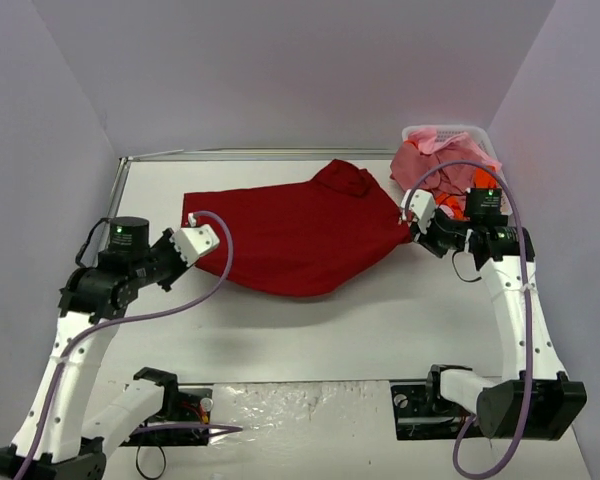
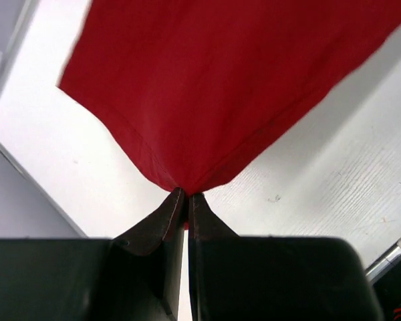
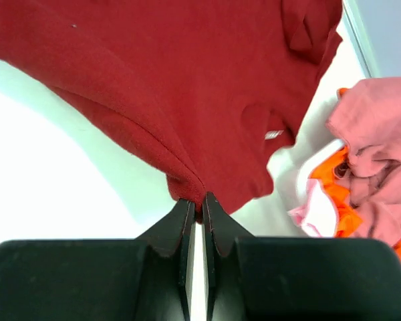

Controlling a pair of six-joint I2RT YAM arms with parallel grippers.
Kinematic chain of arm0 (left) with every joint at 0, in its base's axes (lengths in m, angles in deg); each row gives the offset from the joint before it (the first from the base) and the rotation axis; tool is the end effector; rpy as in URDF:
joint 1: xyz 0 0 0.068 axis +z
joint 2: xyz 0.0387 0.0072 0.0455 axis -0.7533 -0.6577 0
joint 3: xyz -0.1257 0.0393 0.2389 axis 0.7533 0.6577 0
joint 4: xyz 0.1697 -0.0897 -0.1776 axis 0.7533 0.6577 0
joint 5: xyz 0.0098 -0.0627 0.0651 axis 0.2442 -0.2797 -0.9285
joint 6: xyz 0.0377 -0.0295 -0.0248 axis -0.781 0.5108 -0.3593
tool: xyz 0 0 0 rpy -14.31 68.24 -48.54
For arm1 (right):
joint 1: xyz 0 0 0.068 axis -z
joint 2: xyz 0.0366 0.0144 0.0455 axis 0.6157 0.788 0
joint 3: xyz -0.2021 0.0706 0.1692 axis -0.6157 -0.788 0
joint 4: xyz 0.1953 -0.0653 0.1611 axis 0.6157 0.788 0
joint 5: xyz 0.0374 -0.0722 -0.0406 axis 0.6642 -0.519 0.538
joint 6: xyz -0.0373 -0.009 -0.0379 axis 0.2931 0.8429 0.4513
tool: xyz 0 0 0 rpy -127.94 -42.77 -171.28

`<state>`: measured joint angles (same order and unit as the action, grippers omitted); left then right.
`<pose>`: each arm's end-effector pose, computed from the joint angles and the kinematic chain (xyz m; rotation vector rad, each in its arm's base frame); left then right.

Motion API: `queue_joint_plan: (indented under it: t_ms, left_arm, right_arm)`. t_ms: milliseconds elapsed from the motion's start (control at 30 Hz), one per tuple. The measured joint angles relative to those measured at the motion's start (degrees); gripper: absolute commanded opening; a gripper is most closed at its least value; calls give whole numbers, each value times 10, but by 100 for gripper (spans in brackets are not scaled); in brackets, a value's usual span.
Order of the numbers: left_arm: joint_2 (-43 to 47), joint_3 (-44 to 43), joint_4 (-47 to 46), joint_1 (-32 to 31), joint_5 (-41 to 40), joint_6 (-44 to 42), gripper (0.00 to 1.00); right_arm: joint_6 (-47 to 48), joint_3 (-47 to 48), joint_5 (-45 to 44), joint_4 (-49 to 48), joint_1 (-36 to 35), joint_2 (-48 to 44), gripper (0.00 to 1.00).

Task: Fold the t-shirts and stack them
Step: Flatten out the tshirt

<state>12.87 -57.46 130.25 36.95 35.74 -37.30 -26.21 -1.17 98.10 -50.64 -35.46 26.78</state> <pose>0.1630 -0.0475 0.3642 1.0899 1.8986 -0.1623 0.2460 0.0123 0.3496 -1.2947 1.5511 0.0817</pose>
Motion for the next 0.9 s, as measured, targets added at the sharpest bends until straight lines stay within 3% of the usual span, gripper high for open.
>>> queue_joint_plan:
  t_ms: [200, 400, 600, 767, 900]
  left_arm:
    - [15, -66, 47, 1, 1, -1, 2]
    - [-44, -86, -14, 16, -37, 59, 2]
    - [-250, -175, -100, 50, -68, 129, 2]
    - [-504, -363, -111, 73, -80, 172, 2]
    - [-617, -522, -84, 76, -91, 209, 3]
  right_arm:
    - [-42, 82, 24, 85, 0, -20, 0]
    - [-97, 207, 26, 67, 0, 41, 0]
    - [-173, 379, 20, 15, 0, 303, 0]
    - [-249, 594, -25, 11, -7, 568, 0]
    - [-279, 697, -89, 19, -31, 639, 0]
